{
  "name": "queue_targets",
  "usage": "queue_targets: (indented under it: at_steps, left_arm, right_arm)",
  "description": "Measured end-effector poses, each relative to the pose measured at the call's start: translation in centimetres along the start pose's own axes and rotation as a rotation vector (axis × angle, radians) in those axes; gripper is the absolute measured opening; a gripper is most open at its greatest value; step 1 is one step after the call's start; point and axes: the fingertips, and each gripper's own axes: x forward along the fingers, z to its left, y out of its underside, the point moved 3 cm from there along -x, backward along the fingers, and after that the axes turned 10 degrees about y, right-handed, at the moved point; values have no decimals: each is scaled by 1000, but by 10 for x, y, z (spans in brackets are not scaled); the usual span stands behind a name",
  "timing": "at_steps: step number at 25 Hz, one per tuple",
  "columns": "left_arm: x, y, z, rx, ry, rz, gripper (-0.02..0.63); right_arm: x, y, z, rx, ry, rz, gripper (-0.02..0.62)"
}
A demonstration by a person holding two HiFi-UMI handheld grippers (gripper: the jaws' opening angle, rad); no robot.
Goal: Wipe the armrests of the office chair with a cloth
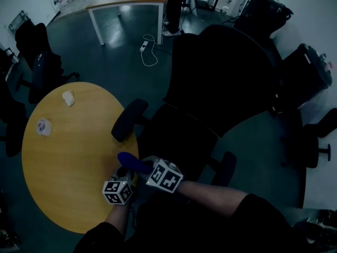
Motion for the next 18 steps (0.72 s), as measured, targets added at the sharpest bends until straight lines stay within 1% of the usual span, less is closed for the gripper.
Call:
queue_targets:
  at_steps: [2, 5, 9, 13, 18]
  left_arm:
    - [2, -8, -30, 41, 20, 2, 18]
    - [0, -7, -84, 91, 48, 4, 18]
    - [-5, 11, -163, 131, 75, 18, 18]
    - [-7, 28, -229, 168, 83, 23, 12]
    - [-11, 51, -297, 229, 101, 59, 11]
  right_arm:
    - [-30, 5, 0, 41, 18, -45, 87]
    - [-81, 23, 11, 89, 36, -110, 87]
    - [-150, 66, 29, 152, 55, -194, 87]
    - [-205, 106, 45, 221, 81, -293, 87]
    - [-259, 150, 67, 195, 121, -355, 87]
